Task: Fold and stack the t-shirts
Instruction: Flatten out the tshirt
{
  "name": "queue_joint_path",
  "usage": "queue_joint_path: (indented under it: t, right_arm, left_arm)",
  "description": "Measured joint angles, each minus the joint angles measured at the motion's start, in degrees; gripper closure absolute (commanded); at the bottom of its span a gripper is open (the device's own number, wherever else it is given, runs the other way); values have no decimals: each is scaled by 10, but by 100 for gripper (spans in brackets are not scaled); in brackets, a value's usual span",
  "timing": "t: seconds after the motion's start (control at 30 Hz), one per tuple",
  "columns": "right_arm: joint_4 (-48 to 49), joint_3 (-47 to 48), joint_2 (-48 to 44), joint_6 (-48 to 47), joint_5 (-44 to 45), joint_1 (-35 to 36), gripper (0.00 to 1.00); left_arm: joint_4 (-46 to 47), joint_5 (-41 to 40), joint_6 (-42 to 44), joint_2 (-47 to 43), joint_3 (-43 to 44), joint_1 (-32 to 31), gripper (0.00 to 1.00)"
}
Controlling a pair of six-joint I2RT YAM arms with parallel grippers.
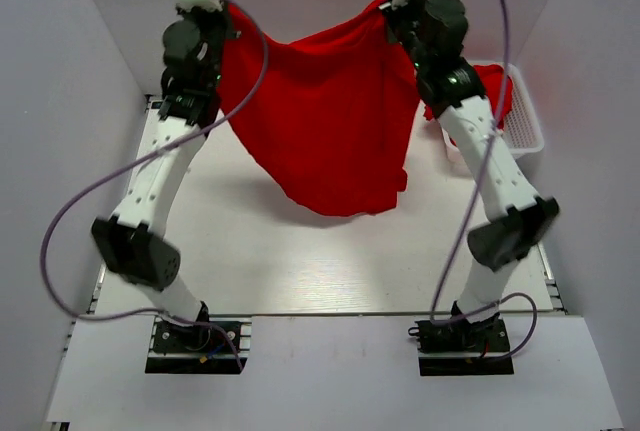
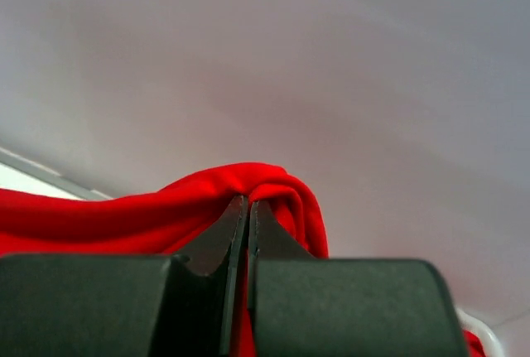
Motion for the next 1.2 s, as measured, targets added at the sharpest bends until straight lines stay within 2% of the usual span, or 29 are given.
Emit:
queue_joint_path:
  t: [0.13, 0.23, 0.3, 0.37, 0.43, 0.53, 0.67, 0.77, 0.87, 0.93, 0.97, 1.0, 1.07, 1.2]
  right_arm:
    - [-8, 123, 137, 6, -6, -18, 100]
    - [1, 141, 169, 16, -25, -30, 100]
    - [22, 127, 160, 20, -40, -36, 100]
    - [29, 124, 145, 20, -61, -40, 100]
    - [34, 108, 106, 19, -78, -43, 100]
    - [37, 24, 12, 6, -99, -43, 100]
    - [44, -139, -121, -10, -129, -41, 100]
    - [18, -248, -168, -12, -148, -40, 100]
    - [-41, -339, -160, -3, -188, -40, 71]
    - [-90, -394, -143, 2, -228, -40, 32]
    - [-118, -416, -134, 4, -245, -40, 24]
    - [-145, -433, -124, 1, -261, -40, 10]
    - [-185, -448, -113, 2, -282, -40, 10]
    - [-203, -436, -114, 17, -292, -40, 10]
  left_arm:
    - [-70, -5, 18, 159, 176, 8, 100]
    - [-123, 9, 26, 258, 334, 17, 100]
    - [-140, 14, 30, 274, 378, 19, 100]
    - [-140, 15, 33, 252, 369, 21, 100]
    - [-125, 15, 39, 195, 311, 23, 100]
    - [-110, 11, 43, 63, 163, 23, 100]
    - [-76, -8, 19, -150, -114, 16, 100]
    - [-96, -22, -40, -264, -283, 12, 100]
    - [-158, -33, -127, -328, -420, 12, 100]
    - [-227, -31, -173, -339, -482, 12, 16]
    - [-270, -28, -196, -338, -501, 12, 0]
    - [-311, -24, -215, -335, -513, 12, 0]
    - [-369, -16, -241, -333, -518, 12, 0]
    - [-383, 3, -243, -336, -507, 12, 0]
